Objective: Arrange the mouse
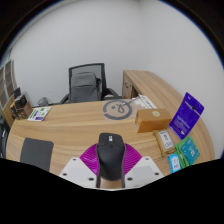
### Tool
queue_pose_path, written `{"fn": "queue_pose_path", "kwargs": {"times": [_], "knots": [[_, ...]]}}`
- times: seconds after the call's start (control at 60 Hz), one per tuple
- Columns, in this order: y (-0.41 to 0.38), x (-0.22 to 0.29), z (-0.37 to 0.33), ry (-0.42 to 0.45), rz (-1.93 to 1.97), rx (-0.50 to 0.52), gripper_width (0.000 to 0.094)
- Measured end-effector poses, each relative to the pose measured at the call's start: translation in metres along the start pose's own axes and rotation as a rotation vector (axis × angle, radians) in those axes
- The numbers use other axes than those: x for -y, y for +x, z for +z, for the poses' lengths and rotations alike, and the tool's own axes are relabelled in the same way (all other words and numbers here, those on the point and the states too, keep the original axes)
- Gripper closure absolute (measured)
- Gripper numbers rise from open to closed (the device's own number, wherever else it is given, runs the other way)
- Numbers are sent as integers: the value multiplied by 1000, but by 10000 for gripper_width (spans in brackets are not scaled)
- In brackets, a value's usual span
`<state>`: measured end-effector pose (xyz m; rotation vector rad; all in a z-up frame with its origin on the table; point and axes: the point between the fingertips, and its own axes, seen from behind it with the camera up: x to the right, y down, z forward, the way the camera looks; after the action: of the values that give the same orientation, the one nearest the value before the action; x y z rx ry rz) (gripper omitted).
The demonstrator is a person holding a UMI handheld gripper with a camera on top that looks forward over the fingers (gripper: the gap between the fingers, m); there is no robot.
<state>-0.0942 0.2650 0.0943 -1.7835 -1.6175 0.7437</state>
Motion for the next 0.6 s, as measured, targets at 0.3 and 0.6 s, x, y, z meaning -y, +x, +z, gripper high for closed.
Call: {"fn": "queue_pose_path", "kwargs": {"times": [0.3,0.6], "knots": [[-134,73,-105,104,-41,123,667],[-317,13,-82,58,-102,216,663]]}}
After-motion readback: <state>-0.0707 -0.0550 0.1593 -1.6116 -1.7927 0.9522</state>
